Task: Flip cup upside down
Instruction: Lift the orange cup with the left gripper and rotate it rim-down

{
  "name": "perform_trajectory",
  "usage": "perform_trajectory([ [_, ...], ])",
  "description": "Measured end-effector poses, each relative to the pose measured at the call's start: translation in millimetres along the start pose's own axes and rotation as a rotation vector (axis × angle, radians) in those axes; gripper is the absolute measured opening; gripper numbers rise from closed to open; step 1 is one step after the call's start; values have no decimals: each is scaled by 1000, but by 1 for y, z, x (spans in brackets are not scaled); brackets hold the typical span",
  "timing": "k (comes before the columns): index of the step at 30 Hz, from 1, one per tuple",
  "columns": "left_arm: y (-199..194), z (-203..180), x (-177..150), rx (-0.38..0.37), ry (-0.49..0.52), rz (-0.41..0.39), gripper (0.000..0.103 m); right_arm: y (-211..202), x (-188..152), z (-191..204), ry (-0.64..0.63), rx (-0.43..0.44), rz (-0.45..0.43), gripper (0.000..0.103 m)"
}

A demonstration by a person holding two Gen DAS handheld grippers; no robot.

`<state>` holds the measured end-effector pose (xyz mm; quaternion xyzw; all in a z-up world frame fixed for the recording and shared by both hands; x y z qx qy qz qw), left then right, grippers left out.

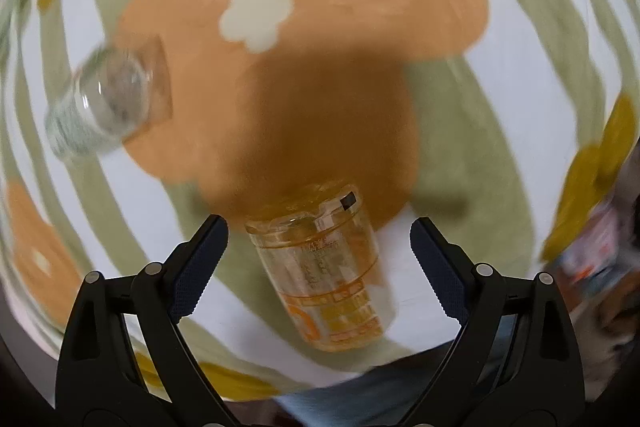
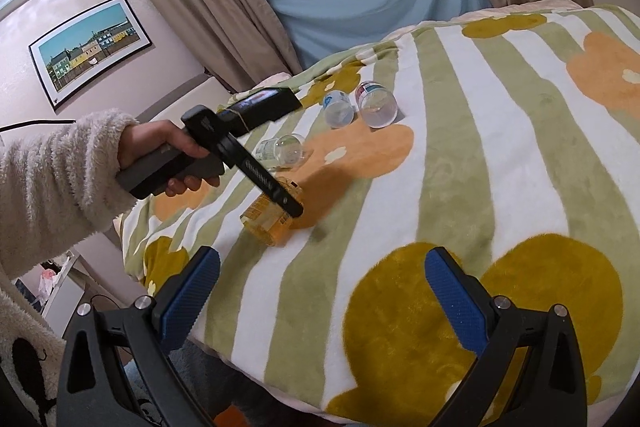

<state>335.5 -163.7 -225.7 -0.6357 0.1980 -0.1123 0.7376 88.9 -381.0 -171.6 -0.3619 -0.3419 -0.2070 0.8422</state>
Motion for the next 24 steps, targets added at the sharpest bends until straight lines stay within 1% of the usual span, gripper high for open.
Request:
perform_trajectory([
  [2, 5, 14, 0, -94, -106, 30, 92, 3, 0, -1, -1, 2, 6, 102],
  [3, 8, 19, -2, -125, -145, 35, 92, 4, 0, -1, -2, 4, 9, 102],
  [5, 11, 29, 0, -167, -205, 38, 92, 7, 0, 0, -5, 8, 16, 102],
  [8, 15, 46, 2, -193, -267, 29, 90, 12, 0, 0, -9, 14, 25, 102],
  [9, 15, 50, 3, -197, -280, 28, 86, 13, 0, 1, -10, 15, 28, 102],
  [10, 18, 54, -1, -207, -290, 29, 79, 14, 0, 1, -11, 16, 31, 102],
  [11, 19, 58, -1, -217, -300, 30, 74, 15, 0, 2, -11, 16, 34, 102],
  [13, 22, 67, -1, -231, -304, 35, 57, 17, 1, 2, -11, 16, 39, 102],
  [16, 23, 79, 0, -252, -316, 3, 56, 19, 1, 1, -8, 19, 46, 102],
  [18, 13, 86, -10, -268, -317, -72, 56, 19, 1, 3, -12, 17, 50, 102],
  [20, -4, 88, -18, -302, -295, -175, 56, 17, 3, 5, -19, 18, 48, 103],
  [21, -14, 91, -20, -327, -287, -241, 56, 16, 3, 7, -21, 19, 44, 102],
  [22, -24, 90, -24, -353, -275, -329, 56, 15, 4, 8, -23, 20, 41, 102],
  [23, -34, 90, -32, -370, -258, -445, 56, 14, 4, 9, -25, 19, 39, 102],
  [24, -47, 85, -40, -367, -253, -528, 56, 14, 5, 11, -27, 18, 36, 102],
])
Point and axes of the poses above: each gripper's, at about its wrist camera, not at the fingertips, and y roughly the way its jaws point, z to its left, x to its top, the point moved 1 cm from there along y, roughly the way its jaws point, and after that the axes turned 3 degrees about x, right-handed, at the moved point
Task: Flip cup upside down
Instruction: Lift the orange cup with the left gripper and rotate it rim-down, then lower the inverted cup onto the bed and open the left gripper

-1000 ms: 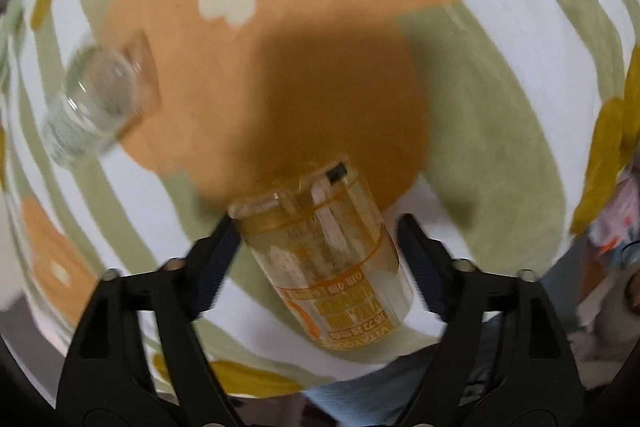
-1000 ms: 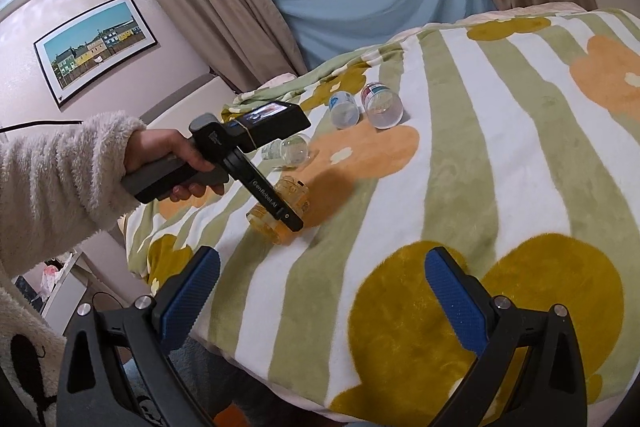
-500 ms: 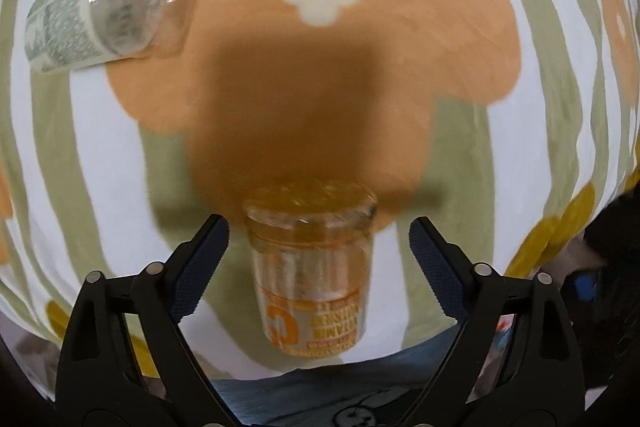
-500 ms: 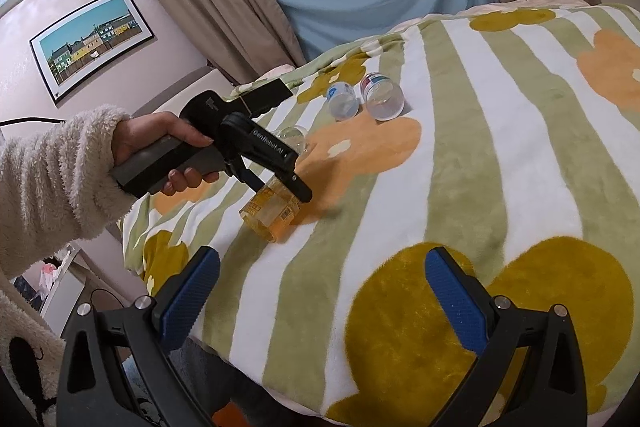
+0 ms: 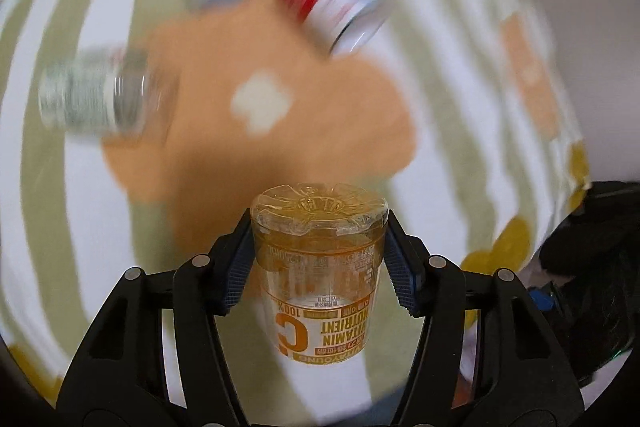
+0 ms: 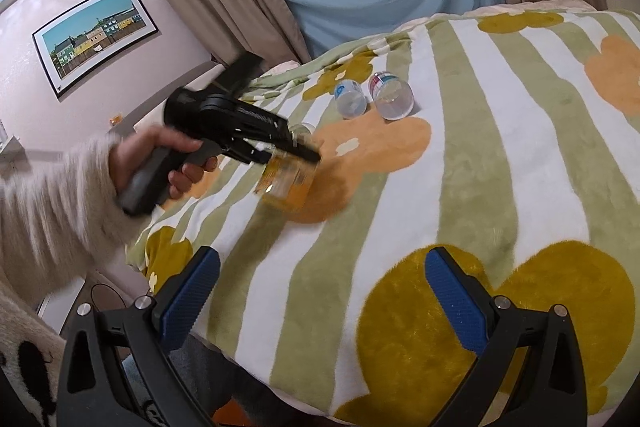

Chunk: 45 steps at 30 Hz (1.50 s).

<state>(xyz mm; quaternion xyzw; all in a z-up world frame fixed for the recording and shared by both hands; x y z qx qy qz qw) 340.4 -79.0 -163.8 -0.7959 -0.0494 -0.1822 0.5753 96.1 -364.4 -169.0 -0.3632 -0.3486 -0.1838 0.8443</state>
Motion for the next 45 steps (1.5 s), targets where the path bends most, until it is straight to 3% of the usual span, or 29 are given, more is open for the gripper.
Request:
perform_trajectory([
  [5, -12, -1, -55, 31, 31, -380, 56, -2, 1, 8, -23, -42, -25, 102],
  [9, -1, -11, -90, 106, 58, -546, 56, 0, -3, 14, -21, -45, -39, 102],
  [11, 3, -20, -100, 140, 81, -557, 56, 1, -5, 14, -10, -30, -39, 102],
  [19, -6, -34, -127, 154, 127, -506, 56, 7, -7, 19, -25, -31, -20, 102],
  [27, 0, -39, -127, 173, 141, -451, 57, 10, -7, 30, -48, -51, -19, 102],
  [29, -1, -37, -127, 175, 123, -444, 72, 9, -7, 32, -51, -60, -22, 102],
  [30, -3, -36, -127, 181, 118, -449, 90, 9, -7, 33, -49, -63, -25, 102],
  [31, -8, -36, -129, 192, 113, -470, 100, 9, -7, 34, -45, -64, -27, 102],
  [39, -54, -35, -143, 203, 133, -545, 102, 13, -6, 47, -60, -96, -34, 102],
  [45, -141, -37, -154, 225, 137, -721, 102, -2, 18, 74, -118, -155, -108, 102],
])
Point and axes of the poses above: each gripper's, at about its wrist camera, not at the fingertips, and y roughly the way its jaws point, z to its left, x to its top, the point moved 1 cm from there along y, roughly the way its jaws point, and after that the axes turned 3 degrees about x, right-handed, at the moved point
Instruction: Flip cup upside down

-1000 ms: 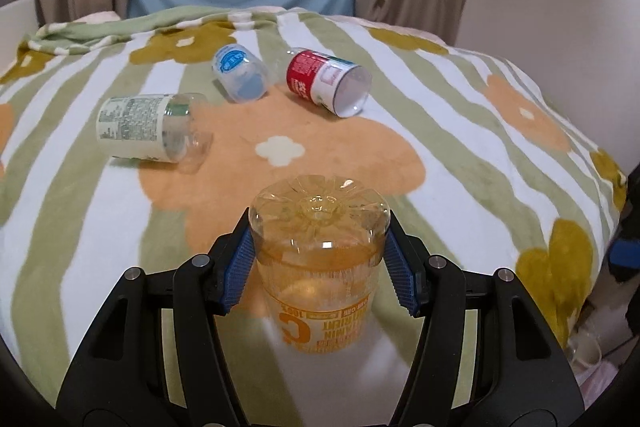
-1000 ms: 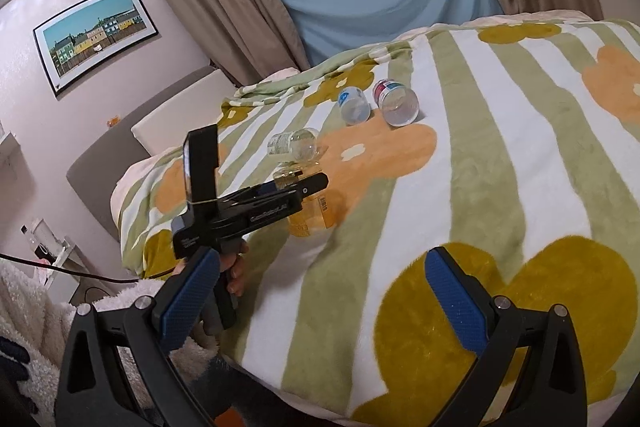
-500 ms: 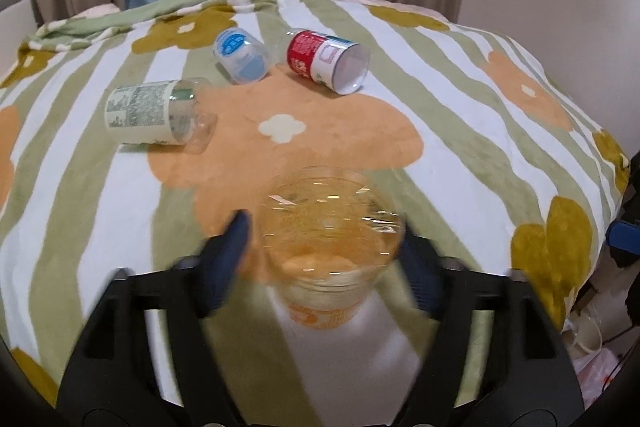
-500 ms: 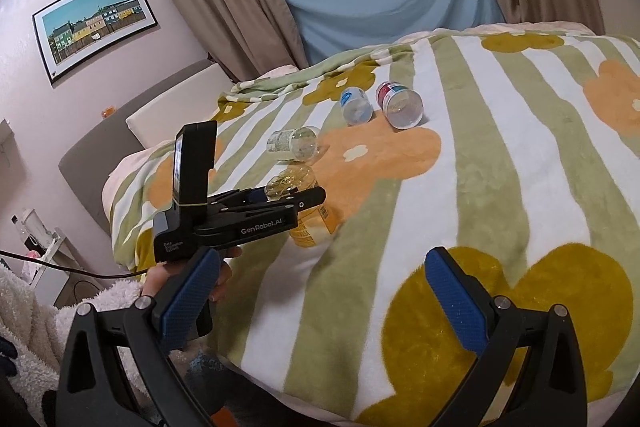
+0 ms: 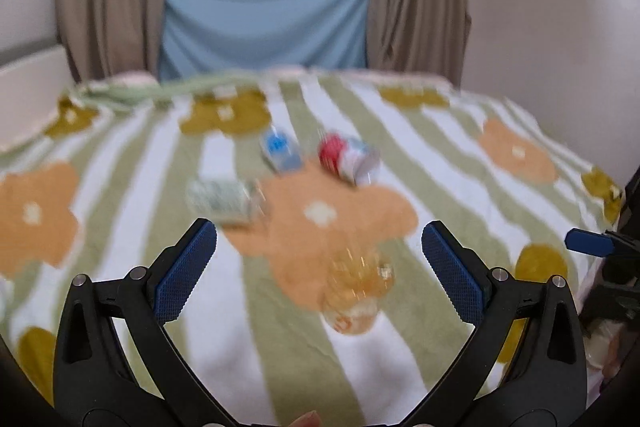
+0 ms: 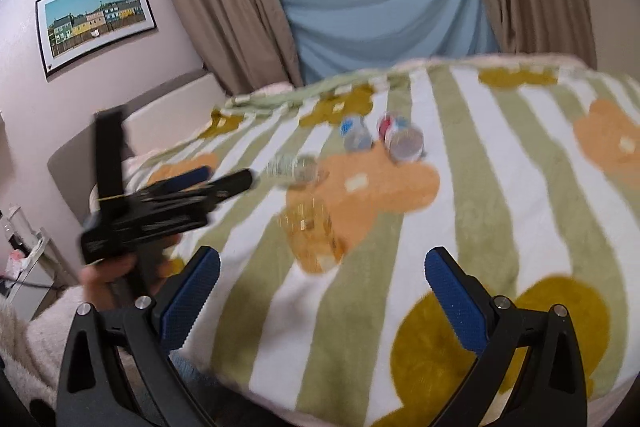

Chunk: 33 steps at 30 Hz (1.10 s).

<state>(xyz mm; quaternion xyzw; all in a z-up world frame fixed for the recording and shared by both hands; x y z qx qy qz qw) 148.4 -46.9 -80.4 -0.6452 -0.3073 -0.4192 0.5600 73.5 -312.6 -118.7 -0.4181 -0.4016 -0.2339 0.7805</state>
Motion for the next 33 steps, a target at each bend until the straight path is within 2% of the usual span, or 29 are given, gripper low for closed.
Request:
perform_trajectory([
  [4, -53, 13, 31, 21, -11, -103, 103, -14, 30, 24, -75, -84, -91, 102],
  [6, -77, 16, 39, 70, 4, -140, 103, -21, 44, 39, -111, -128, -148, 102],
  [9, -109, 22, 38, 136, 11, -204, 103, -27, 54, 55, -142, -192, -220, 102],
  [14, -142, 32, 20, 196, -4, -263, 103, -32, 50, 73, -162, -288, -269, 102],
  [19, -152, 38, 5, 183, -33, -270, 103, -34, 39, 85, -128, -289, -285, 102],
  [23, -157, 44, -3, 175, -60, -269, 103, -36, 33, 98, -149, -315, -288, 102],
  [33, -161, 37, -8, 173, -47, -269, 103, -42, 29, 102, -165, -373, -293, 102],
])
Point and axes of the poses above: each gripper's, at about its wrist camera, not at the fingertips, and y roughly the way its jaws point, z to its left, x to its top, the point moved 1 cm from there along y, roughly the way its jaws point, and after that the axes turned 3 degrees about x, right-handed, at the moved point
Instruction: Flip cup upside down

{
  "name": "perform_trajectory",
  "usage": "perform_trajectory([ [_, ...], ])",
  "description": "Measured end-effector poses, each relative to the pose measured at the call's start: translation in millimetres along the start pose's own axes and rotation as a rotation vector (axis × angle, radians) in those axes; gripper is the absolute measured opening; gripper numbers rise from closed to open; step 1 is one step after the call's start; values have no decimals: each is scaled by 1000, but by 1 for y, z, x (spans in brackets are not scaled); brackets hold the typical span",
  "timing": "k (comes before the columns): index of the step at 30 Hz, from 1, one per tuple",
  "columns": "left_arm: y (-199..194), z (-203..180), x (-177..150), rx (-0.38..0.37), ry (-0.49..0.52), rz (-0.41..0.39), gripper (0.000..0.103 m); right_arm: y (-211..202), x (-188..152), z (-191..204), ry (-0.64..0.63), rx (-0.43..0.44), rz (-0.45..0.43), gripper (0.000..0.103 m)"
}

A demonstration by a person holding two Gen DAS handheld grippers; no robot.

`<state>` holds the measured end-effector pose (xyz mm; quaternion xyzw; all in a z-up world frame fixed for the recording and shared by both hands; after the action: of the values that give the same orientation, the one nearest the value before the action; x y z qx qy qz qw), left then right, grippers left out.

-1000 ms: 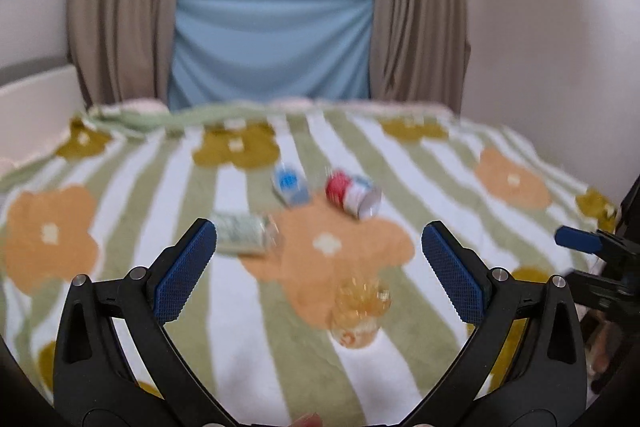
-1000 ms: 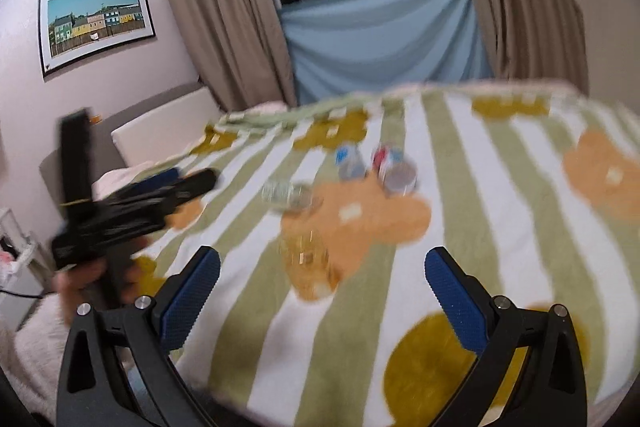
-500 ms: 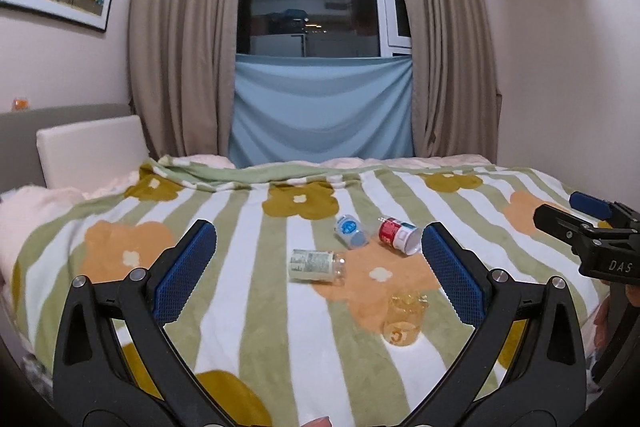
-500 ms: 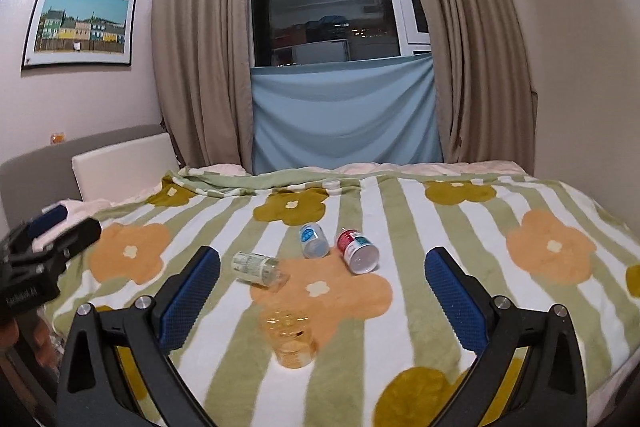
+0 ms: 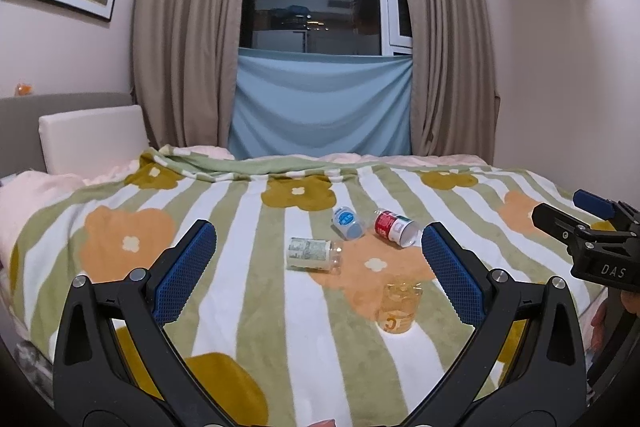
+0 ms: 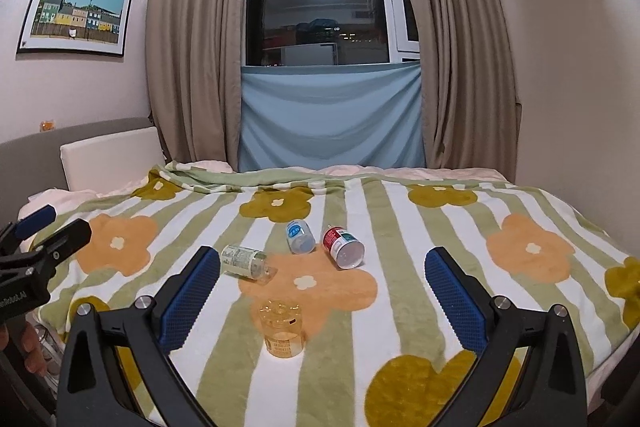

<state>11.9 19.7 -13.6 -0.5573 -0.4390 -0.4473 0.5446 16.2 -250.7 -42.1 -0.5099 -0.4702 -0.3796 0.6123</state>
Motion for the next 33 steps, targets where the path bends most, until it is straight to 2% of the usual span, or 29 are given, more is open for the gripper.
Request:
perform_trajectory([
  [4, 2, -3, -3, -9, 2, 4, 103, -2, 2, 0, -13, -22, -9, 102],
  [33, 4, -3, -3, -19, -19, 12, 103, -2, 5, -1, -12, -32, -14, 102],
])
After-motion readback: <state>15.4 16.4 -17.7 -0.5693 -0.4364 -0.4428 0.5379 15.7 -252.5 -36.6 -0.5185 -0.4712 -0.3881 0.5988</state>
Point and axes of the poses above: each gripper's, at about its wrist camera, not at the fingertips, and y roughly the way its jaws point, z to its left, x to its top, the point moved 1 cm from there along y, roughly the way its jaws point, and after that the axes turned 3 degrees about x, right-handed, at the moved point
